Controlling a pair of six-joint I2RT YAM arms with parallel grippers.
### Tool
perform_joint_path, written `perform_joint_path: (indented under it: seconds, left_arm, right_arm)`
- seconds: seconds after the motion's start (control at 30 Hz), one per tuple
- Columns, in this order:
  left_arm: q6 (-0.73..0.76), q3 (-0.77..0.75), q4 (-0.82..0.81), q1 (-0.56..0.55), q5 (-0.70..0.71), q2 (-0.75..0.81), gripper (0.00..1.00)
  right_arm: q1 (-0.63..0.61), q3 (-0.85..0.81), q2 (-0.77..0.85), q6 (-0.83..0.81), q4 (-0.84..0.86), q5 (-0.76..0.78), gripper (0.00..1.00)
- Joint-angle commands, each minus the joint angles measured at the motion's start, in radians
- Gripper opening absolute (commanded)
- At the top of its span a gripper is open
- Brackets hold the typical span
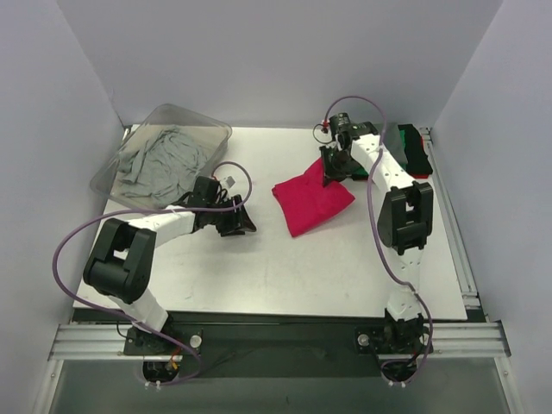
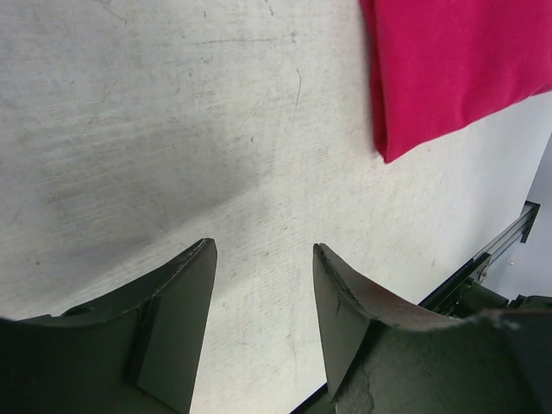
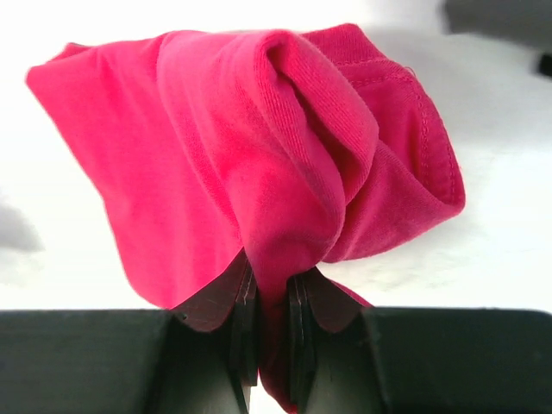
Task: Fold and stack the t-shirts
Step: Put the neatly folded tshirt into the corner of the board with the right arm
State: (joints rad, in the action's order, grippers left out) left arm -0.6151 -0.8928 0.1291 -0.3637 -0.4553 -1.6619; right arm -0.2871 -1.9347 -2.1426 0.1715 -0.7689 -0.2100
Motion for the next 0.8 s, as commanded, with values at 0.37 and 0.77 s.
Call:
perform_joint_path:
  seconds: [0.37,0.77]
  left_arm:
    - [0.028,0.046,0.009,0.003,0.015,0.079,0.59]
    - [-0.002,0.126,-0.037,0.003,0.009,0.105,0.59]
  right_arm:
    - [0.031,-0.251,-0.118,-0.059,-0.142,0.244,0.00]
    - [0.058,-0.507,-0.192,-0.078,-0.132,0.294,0.00]
